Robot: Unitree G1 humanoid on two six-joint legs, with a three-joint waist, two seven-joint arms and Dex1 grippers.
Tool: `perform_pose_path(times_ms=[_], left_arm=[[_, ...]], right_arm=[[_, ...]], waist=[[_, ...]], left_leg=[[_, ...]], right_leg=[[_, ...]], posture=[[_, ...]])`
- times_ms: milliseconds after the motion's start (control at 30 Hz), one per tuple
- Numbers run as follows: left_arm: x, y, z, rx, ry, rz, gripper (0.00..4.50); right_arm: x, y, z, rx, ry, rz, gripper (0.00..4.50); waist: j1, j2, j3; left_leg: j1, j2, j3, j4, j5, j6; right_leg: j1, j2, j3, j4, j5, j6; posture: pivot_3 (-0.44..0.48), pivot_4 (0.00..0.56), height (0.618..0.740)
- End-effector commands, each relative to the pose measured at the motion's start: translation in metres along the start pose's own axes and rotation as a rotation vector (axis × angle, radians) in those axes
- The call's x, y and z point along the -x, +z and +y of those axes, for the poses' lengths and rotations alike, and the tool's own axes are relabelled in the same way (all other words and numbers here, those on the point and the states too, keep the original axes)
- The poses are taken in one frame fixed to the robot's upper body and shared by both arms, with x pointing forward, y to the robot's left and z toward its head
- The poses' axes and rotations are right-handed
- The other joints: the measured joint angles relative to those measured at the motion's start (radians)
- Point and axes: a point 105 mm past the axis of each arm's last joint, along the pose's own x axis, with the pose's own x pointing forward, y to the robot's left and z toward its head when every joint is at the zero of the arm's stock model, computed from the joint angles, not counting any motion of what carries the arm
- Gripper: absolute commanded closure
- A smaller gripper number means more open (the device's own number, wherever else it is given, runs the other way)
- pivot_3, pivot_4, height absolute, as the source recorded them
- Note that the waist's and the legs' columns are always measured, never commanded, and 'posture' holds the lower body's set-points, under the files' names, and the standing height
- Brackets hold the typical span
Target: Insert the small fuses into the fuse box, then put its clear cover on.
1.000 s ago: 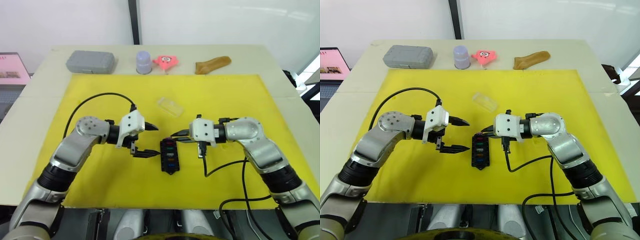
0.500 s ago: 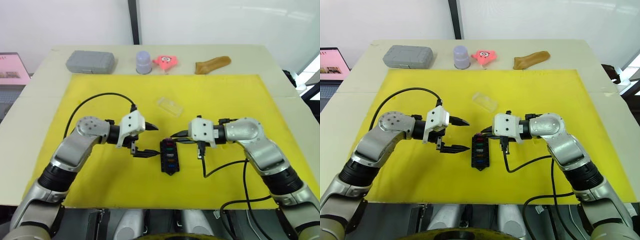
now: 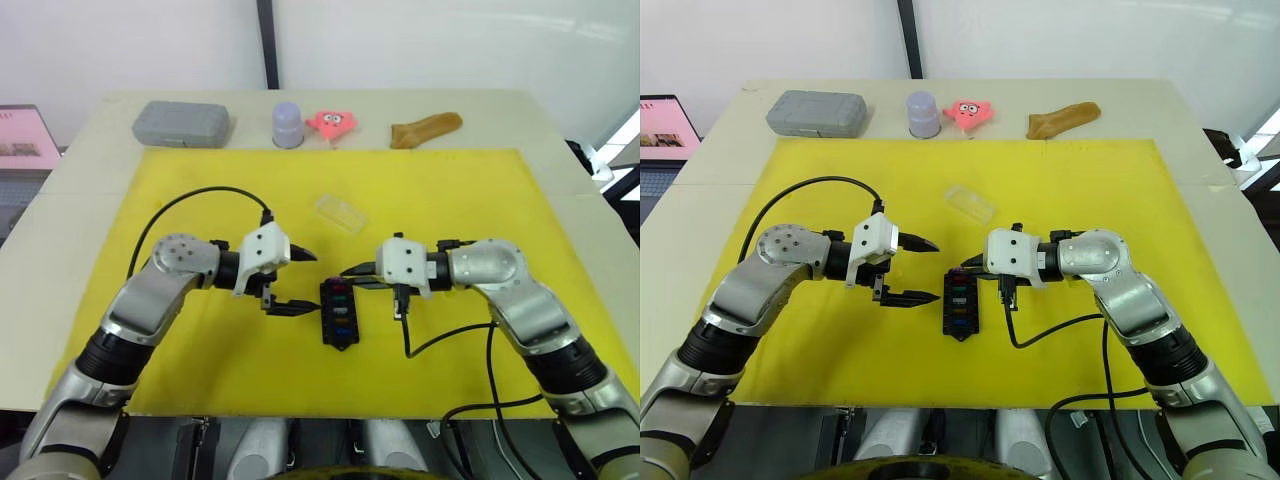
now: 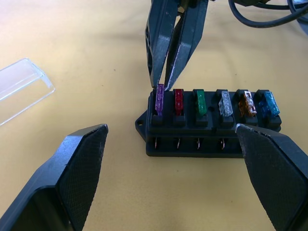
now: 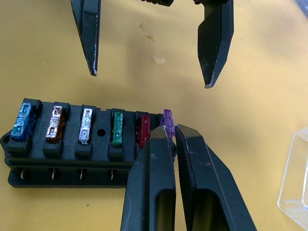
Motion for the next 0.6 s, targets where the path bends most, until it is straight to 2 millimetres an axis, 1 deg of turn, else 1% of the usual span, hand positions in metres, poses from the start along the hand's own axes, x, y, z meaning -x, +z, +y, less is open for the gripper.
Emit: perform_pose_path(times_ms=[33, 133, 433, 600], left_arm=[[0.0, 0.01, 0.001, -0.046, -0.003, -0.022, 0.03], [0.0, 0.011, 0.002, -0.046, -0.002, -0.024, 0.03], [-0.004, 0.012, 0.003, -0.045, -0.004, -0.032, 0.03], [-0.004, 0.012, 0.004, -0.045, 0.001, -0.035, 0.03]], right_arm=[[0.002, -0.001, 0.0, 0.011, -0.024, -0.004, 4.5], [0.002, 0.0, -0.002, 0.032, -0.039, -0.007, 4.5], [0.003, 0.014, -0.014, 0.043, -0.035, -0.019, 4.5], [0.003, 0.012, -0.014, 0.036, -0.022, -0.012, 4.5]], waist=[[0.0, 0.0, 0.0], [0.0, 0.0, 0.0], [0.0, 0.0, 0.0], [0.0, 0.0, 0.0]], left_leg=[[0.0, 0.0, 0.0, 0.0, 0.0, 0.0], [0.0, 0.0, 0.0, 0.0, 0.0, 0.0], [0.0, 0.0, 0.0, 0.0, 0.0, 0.0], [0.0, 0.0, 0.0, 0.0, 0.0, 0.0]], right_leg=[[0.0, 0.0, 0.0, 0.0, 0.0, 0.0], [0.0, 0.0, 0.0, 0.0, 0.0, 0.0], [0.0, 0.0, 0.0, 0.0, 0.0, 0.0], [0.0, 0.0, 0.0, 0.0, 0.0, 0.0]], posture=[[0.0, 0.15, 0.74], [0.0, 0.15, 0.74], [0.0, 0.15, 0.74], [0.0, 0.15, 0.74]])
